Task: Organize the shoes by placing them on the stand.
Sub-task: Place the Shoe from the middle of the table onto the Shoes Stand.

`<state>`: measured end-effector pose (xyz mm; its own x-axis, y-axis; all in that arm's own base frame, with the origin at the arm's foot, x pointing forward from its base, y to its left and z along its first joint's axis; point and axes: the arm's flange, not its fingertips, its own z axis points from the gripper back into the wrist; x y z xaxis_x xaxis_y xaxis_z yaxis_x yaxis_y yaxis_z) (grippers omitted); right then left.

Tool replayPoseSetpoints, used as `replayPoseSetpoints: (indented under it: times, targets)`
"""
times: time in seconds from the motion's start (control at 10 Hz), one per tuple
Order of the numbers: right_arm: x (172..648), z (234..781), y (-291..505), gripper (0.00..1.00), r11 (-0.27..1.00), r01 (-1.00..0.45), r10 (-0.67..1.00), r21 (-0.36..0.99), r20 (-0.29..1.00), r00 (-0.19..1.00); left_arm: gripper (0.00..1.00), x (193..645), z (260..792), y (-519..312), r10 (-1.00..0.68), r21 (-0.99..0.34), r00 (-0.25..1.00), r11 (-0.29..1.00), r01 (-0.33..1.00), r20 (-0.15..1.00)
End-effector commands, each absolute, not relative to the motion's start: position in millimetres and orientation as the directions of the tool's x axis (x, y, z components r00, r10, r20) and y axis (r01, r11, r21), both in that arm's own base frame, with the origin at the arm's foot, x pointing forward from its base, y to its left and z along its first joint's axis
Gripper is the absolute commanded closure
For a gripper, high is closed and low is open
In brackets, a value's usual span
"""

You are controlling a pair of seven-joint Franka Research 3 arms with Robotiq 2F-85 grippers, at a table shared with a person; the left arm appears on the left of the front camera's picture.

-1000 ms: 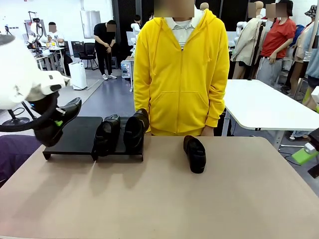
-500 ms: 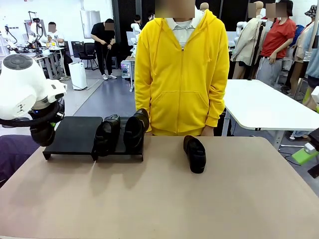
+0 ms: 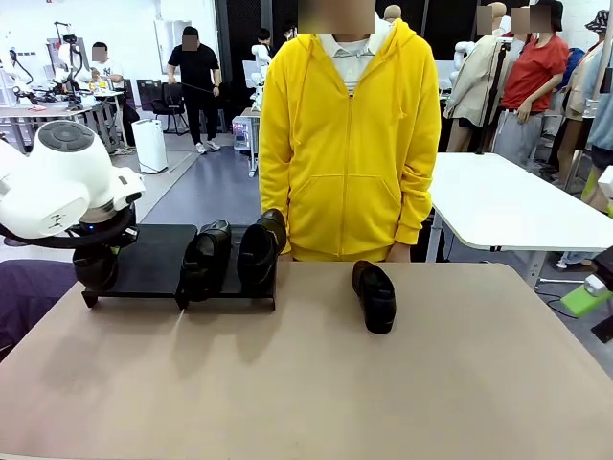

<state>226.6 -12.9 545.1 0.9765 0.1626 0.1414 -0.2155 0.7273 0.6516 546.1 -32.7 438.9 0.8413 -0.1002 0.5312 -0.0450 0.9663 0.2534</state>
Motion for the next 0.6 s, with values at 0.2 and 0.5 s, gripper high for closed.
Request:
replayPoseSetpoints:
  times: [0.2, 0.5]
  targets:
    - [226.1, 547.5, -14.6, 0.0, 0.729, -0.215, 0.166, 0.65, 0.137, 0.977, 1.0, 554.7, 434.4, -35.5, -0.108, 0.282, 0.814, 0.957, -0.07, 0.57]
    - [226.1, 547.5, -14.6, 0.0, 0.729, -0.215, 0.166, 0.65, 0.137, 0.977, 0.28, 558.9, 432.1, -37.8, -0.119, 0.291, 0.8, 0.954, -0.072, 0.588]
